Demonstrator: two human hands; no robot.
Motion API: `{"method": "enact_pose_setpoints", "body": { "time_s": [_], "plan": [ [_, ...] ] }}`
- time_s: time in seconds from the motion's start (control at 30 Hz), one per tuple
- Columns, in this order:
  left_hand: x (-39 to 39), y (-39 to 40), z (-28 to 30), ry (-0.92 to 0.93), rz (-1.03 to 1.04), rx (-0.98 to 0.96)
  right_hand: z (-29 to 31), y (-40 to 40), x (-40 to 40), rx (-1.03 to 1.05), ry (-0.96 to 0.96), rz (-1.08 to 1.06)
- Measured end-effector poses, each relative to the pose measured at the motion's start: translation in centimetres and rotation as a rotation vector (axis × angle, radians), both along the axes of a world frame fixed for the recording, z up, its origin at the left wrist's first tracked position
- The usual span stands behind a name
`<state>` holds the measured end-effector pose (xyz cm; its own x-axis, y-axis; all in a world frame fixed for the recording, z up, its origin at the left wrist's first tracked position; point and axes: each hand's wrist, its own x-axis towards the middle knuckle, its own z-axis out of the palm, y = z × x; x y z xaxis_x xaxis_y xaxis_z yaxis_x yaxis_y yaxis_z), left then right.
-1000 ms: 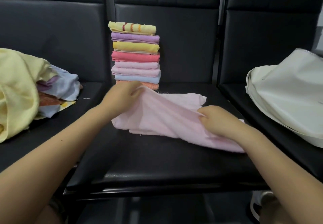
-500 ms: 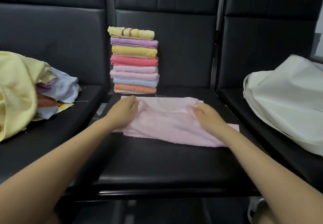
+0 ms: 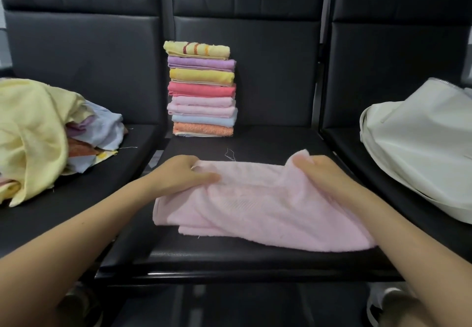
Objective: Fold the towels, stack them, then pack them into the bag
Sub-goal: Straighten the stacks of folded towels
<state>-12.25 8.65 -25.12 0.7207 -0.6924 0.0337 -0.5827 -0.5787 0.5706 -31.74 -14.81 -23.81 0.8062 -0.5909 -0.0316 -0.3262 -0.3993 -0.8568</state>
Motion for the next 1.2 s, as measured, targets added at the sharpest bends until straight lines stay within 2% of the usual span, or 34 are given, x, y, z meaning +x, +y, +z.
{"method": "enact_pose_setpoints", "body": {
  "time_s": [0.07, 0.17, 0.27, 0.37, 0.43, 0.53, 0.63, 0.8, 0.9, 1.03, 1.2],
  "plan": [
    [0.4, 0.1, 0.5, 0.070, -0.005, -0.035, 0.7, -1.1, 0.4, 0.124, -0.157, -0.159],
    [1.3, 0.1, 0.8, 0.182, 0.035, -0.151, 0.8, -2.7, 1.8, 0.100, -0.199, -0.271],
    [2.6, 0.4, 0.9, 0.228, 0.084, -0.165, -1.3, -3.9, 3.1, -0.156, -0.012, -0.265],
    [3.8, 0.2, 0.7, 0.101, 0.093, -0.047, -3.3, -4.7, 4.2, -0.409, 0.267, -0.252],
    [4.4, -0.3, 0.8, -0.010, 0.114, -0.002, -3.6, -4.8, 4.4, -0.503, 0.318, -0.218],
    [5.3, -1.5, 0.9, -0.071, 0.153, -0.057, -3.8, -5.0, 4.0, -0.609, 0.306, -0.177],
    [6.1, -2.9, 0.5, -0.146, 0.147, -0.042, -4.2, -5.5, 3.3, -0.608, 0.262, -0.187],
    [7.5, -3.2, -2.4, -0.300, 0.028, 0.104, -4.3, -5.9, 3.1, -0.590, 0.269, -0.176],
    [7.8, -2.8, -2.7, -0.284, 0.003, 0.116, -4.0, -6.1, 3.4, -0.562, 0.322, -0.154],
    [7.8, -2.6, -2.4, -0.268, 0.025, 0.113, -2.8, -6.5, 3.7, -0.413, 0.385, -0.094],
    [7.2, -2.1, -2.0, -0.125, 0.068, 0.078, -3.4, -6.4, 2.5, -0.438, 0.267, 0.019]
  ]
}}
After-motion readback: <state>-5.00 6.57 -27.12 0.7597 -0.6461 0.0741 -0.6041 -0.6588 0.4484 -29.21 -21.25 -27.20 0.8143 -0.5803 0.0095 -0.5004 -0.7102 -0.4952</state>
